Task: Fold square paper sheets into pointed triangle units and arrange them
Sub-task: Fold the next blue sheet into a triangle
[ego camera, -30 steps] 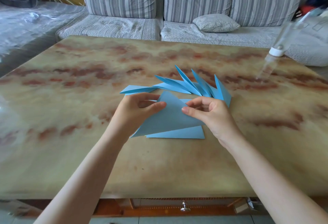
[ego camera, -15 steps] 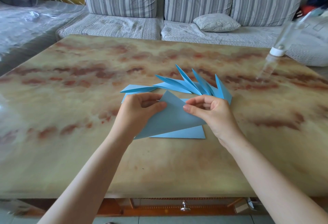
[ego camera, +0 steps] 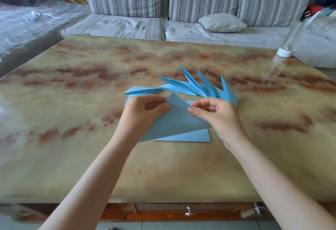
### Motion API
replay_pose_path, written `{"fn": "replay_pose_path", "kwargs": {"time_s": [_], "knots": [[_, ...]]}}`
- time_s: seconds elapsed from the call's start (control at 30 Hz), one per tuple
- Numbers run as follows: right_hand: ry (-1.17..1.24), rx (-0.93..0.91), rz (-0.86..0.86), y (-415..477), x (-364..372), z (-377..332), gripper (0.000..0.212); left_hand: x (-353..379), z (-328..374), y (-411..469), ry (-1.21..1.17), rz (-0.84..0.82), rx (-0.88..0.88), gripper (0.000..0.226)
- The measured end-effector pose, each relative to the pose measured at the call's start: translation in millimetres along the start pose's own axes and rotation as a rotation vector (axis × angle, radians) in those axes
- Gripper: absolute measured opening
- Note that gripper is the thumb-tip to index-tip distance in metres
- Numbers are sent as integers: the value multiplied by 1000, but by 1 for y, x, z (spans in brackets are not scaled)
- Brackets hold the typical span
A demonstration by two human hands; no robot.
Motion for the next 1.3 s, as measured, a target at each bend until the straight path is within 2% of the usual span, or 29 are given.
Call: {"fn": "replay_pose_path", "kwargs": {"time_s": [0.3, 0.87, 1.13, 1.2, 1.3], "knots": [[-22, -1, 4, 0, 0, 1, 9, 1, 2, 0, 125, 89, 33, 5], [-42, -43, -2, 1, 1, -2, 10, 0, 1, 0, 83, 86, 17, 6], [-49, -53, -8, 2, 1, 0, 10, 1, 1, -1, 60, 106, 23, 15], [-62, -70, 44, 1, -1, -1, 18, 0, 1, -2, 47, 136, 21, 10], [-18, -79, 212, 2, -11, -6, 49, -3, 2, -3, -43, 205, 33, 7]]}}
Point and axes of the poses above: each hand's wrist, its own y-axis towards the middle knuckle, its own x-axis out of the palm, z = x × y, the point moved 5 cm from there along y, towards the middle knuckle, and after that the axes turned 7 degrees about -x, right-handed, at the moved point
